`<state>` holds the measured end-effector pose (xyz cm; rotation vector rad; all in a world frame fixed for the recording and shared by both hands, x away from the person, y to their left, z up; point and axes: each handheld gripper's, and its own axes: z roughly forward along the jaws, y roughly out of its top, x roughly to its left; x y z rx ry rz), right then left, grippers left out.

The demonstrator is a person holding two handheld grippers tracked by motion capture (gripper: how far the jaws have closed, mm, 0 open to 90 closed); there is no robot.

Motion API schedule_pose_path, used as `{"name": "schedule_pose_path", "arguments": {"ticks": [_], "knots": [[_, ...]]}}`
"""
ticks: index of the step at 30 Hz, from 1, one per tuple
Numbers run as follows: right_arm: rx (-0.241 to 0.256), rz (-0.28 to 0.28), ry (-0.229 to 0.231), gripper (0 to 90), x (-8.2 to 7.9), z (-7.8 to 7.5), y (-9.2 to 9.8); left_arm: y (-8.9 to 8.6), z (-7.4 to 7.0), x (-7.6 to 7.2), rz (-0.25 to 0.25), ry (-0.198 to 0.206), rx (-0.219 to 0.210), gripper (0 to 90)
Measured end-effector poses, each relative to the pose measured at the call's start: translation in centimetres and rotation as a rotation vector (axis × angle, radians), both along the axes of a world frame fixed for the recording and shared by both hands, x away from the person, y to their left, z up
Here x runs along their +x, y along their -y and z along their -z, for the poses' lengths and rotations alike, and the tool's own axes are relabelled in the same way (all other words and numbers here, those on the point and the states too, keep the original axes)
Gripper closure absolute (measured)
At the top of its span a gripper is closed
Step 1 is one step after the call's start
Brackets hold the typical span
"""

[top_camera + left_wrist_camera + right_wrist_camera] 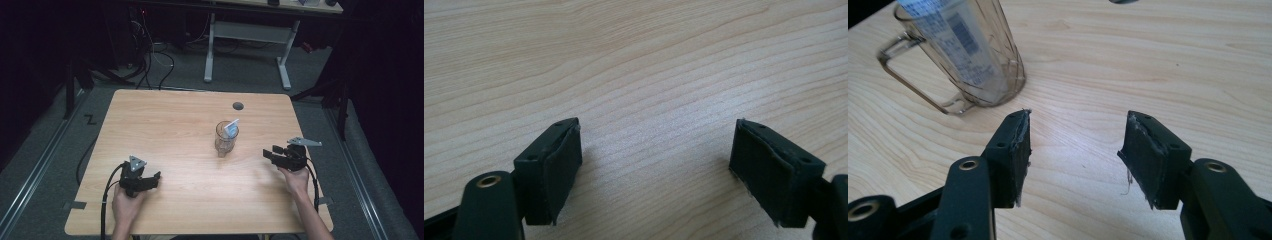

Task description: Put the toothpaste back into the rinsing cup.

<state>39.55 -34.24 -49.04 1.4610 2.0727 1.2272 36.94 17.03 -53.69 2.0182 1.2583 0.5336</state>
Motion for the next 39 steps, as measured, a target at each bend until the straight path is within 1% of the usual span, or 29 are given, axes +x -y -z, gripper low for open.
{"name": "schedule_pose_path", "arguments": {"ticks": [6,7,8,10,11,12,13,14,18,20,23,28,30,33,37,39], "knots": [[-0.033,0.013,-0.019,45.2,0.0,0.8,0.0,0.0,0.0,0.0,0.0,0.0,0.0,20.9],[-0.049,0.016,-0.027,45.3,0.1,1.1,0.0,0.0,0.0,0.0,0.0,0.0,0.0,20.9],[-0.049,0.016,-0.027,45.3,0.1,1.1,0.0,0.0,0.0,0.0,0.0,0.0,0.0,20.9],[-0.075,0.022,-0.038,45.5,0.2,1.7,0.0,0.0,0.0,0.0,0.0,0.0,0.0,20.9],[-0.075,0.022,-0.038,45.5,0.2,1.7,0.0,0.0,0.0,0.0,0.0,0.0,0.0,20.9],[-0.08,0.025,-0.047,45.4,0.2,1.9,0.0,0.0,0.0,0.0,0.0,0.0,0.0,20.9],[-0.096,0.026,-0.054,45.4,0.3,2.2,-0.1,0.0,0.0,0.0,0.0,0.0,0.0,20.9],[-0.102,0.026,-0.056,45.4,0.4,2.2,-0.1,0.0,0.0,0.0,0.0,0.0,0.0,20.9],[-0.112,0.026,-0.053,45.4,0.5,2.4,-0.2,0.0,0.0,0.0,0.0,0.0,0.0,20.9],[-0.129,0.025,-0.058,45.4,0.6,2.7,-0.4,0.0,0.0,0.0,0.0,0.0,0.0,20.9],[-0.137,0.029,-0.064,45.3,0.7,2.8,-0.5,0.0,0.0,0.0,0.0,0.0,0.0,20.9],[-0.131,0.036,-0.062,45.4,1.0,3.2,-0.8,0.0,0.0,0.0,0.0,0.0,0.0,20.9],[-0.15,0.031,-0.061,45.2,1.1,3.5,-1.0,0.0,0.0,0.0,0.0,0.0,0.0,20.9],[-0.154,0.031,-0.072,45.1,1.1,3.7,-1.2,0.0,0.0,0.0,0.0,0.0,0.0,20.9],[-0.164,0.038,-0.057,44.8,1.2,3.8,-1.4,0.0,0.0,0.0,0.0,0.0,0.0,20.9],[-0.184,0.036,-0.04,43.6,1.2,3.9,-1.7,0.0,0.0,0.0,-0.001,0.0,-0.001,20.9]]}}
